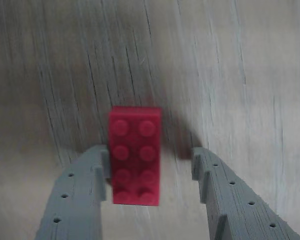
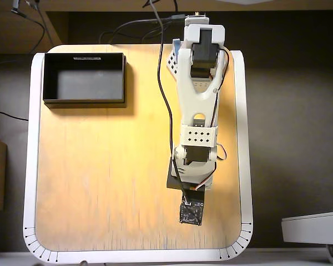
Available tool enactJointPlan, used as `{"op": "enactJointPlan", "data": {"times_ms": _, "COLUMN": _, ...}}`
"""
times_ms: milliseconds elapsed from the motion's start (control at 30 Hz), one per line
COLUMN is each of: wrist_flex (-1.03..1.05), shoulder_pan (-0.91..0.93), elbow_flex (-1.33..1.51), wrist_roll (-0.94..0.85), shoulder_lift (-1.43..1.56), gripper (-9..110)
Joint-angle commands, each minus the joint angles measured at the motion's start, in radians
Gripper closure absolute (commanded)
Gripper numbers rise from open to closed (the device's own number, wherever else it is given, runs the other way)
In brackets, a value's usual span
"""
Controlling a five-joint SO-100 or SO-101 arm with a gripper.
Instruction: Grasp a lego block and put it in the bin.
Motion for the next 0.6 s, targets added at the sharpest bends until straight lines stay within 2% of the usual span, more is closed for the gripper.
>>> {"op": "enactJointPlan", "data": {"times_ms": 0, "wrist_flex": -0.020, "shoulder_pan": 0.006, "elbow_flex": -0.037, "wrist_roll": 0.003, "shoulder_lift": 0.014, "gripper": 91}}
{"op": "enactJointPlan", "data": {"times_ms": 233, "wrist_flex": -0.020, "shoulder_pan": 0.008, "elbow_flex": -0.037, "wrist_roll": -0.003, "shoulder_lift": 0.014, "gripper": 101}}
{"op": "enactJointPlan", "data": {"times_ms": 567, "wrist_flex": 0.041, "shoulder_pan": 0.014, "elbow_flex": -0.037, "wrist_roll": -0.015, "shoulder_lift": 0.104, "gripper": 101}}
